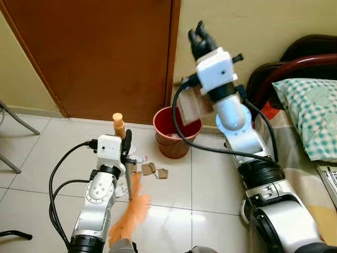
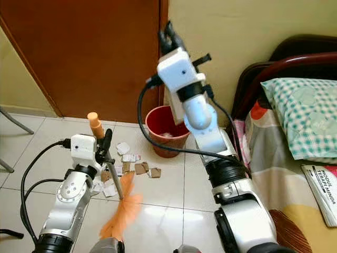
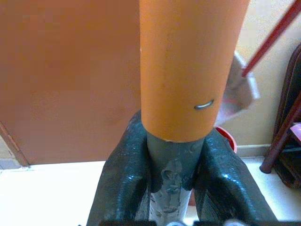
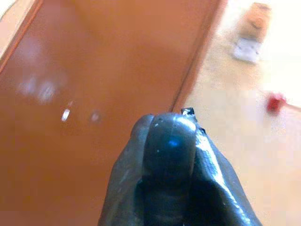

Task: Sweep floor

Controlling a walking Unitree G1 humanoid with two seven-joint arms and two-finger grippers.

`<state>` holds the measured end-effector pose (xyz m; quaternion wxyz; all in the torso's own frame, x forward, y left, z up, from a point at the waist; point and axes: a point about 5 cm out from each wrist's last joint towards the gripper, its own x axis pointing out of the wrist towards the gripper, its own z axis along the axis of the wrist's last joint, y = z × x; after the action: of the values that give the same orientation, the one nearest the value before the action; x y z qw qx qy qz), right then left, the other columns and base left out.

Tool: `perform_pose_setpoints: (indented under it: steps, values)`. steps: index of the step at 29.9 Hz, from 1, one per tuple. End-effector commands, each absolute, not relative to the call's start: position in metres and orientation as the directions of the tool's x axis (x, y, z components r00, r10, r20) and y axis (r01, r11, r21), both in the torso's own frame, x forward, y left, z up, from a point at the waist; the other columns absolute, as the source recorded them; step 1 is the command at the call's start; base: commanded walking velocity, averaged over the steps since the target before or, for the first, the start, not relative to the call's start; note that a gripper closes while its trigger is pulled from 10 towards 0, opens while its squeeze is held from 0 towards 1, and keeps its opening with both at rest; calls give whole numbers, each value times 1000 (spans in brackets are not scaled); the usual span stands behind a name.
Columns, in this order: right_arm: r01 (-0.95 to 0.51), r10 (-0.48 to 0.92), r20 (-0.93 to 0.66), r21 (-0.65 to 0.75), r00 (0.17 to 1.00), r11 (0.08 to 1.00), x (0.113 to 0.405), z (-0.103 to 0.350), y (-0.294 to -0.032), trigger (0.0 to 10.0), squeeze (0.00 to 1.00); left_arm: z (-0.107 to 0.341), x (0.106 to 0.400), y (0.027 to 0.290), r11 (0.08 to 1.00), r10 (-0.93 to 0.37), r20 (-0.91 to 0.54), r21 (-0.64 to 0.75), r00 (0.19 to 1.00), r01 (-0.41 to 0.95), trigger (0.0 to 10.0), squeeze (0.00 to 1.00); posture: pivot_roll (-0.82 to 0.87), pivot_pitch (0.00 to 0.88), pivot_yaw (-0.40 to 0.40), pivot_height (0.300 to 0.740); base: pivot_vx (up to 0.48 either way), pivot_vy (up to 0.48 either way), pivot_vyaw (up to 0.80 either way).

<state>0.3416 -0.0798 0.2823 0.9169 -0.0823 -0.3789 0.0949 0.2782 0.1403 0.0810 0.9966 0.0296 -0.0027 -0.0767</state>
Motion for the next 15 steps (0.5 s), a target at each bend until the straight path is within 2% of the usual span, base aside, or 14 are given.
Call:
perform_pose_setpoints:
  steps: [1, 6, 7, 10, 12, 13, 15]
  values:
    - [-216, 155, 742, -14, 653, 976, 332, 321, -80, 10000, 0, 72, 275, 137, 987, -154, -37, 46, 987, 156, 10000, 0, -9, 41, -35, 740, 0, 0, 0]
    - [-303, 223, 709, -14, 669, 953, 325, 311, -71, 10000, 0, 72, 276, 138, 988, -147, -36, 42, 989, 148, 10000, 0, -9, 44, -43, 740, 0, 0, 0]
    - [-323, 223, 658, 32, 719, 946, 325, 295, -73, 10000, 0, 73, 275, 140, 989, -139, -34, 47, 990, 141, 10000, 0, -8, 46, -42, 740, 0, 0, 0]
    - [-344, 235, 563, 94, 792, 934, 322, 267, -78, 10000, 0, 74, 273, 144, 990, -131, -29, 52, 991, 132, 10000, 0, -7, 46, -42, 740, 0, 0, 0]
    - [-328, 223, 526, 115, 821, 938, 319, 257, -84, 10000, 0, 73, 270, 147, 990, -130, -33, 56, 991, 132, 10000, 0, -4, 48, -42, 740, 0, 0, 0]
    - [-292, 188, 473, 156, 861, 944, 314, 242, -94, 10000, 0, 69, 265, 153, 991, -118, -48, 61, 992, 121, 10000, 0, -6, 53, -39, 740, 0, 0, 0]
    - [-283, 179, 460, 165, 869, 945, 312, 239, -97, 10000, 0, 68, 264, 155, 991, -114, -51, 63, 992, 118, 10000, 0, -6, 53, -39, 740, 0, 0, 0]
